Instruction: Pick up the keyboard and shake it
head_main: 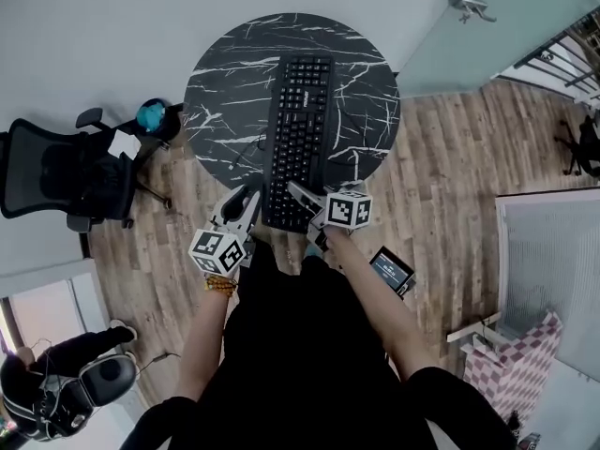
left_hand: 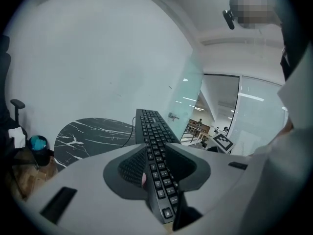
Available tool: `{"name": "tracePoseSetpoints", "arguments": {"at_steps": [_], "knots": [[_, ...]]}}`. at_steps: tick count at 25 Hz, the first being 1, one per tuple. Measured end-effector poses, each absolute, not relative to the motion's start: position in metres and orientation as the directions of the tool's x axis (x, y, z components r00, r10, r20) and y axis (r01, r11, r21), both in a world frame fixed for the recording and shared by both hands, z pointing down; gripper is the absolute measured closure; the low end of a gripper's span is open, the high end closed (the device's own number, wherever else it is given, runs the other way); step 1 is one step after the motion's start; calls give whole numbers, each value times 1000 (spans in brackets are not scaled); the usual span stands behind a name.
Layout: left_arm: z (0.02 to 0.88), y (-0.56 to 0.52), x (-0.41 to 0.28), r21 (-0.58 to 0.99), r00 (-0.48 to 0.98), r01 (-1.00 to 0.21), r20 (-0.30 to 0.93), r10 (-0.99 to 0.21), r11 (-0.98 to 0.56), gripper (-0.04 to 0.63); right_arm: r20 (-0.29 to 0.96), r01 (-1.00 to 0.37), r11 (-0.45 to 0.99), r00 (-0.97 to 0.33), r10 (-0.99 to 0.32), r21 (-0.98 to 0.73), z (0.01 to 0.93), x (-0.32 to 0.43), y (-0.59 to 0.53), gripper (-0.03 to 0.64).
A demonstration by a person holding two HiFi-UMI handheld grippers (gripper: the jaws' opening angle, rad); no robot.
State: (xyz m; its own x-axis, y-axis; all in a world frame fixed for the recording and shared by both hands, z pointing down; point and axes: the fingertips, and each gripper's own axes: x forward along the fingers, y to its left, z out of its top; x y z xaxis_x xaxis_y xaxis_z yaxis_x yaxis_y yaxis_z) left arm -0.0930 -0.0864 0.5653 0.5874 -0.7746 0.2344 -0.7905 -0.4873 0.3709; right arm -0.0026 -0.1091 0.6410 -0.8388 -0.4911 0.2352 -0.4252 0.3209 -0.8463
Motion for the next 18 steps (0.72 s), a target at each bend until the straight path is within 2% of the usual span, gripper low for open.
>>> {"name": "tracePoseSetpoints", "arguments": {"at_steps": [5, 8, 12, 15, 18], "knots": [[597, -85, -102, 393, 558, -813, 313, -768, -430, 469, 115, -306, 222, -787, -606, -926, 635, -1, -131, 520], [616, -80, -116, 515, 538, -794, 348, -768, -323, 457, 42, -266, 240, -746, -665, -934, 620, 0, -142, 518], [614, -78, -129, 677, 535, -700, 284, -796, -229, 423, -27, -265, 299, -706, -708, -917, 601, 0, -151, 520], [606, -78, -127, 740, 537, -637, 224, -813, -216, 407, -108, -229, 358, -692, -714, -905, 580, -1, -164, 520], [591, -80, -120, 813, 571, -525, 117, -812, -253, 405, -175, -183, 393, -676, -716, -901, 560, -4, -173, 514]]}}
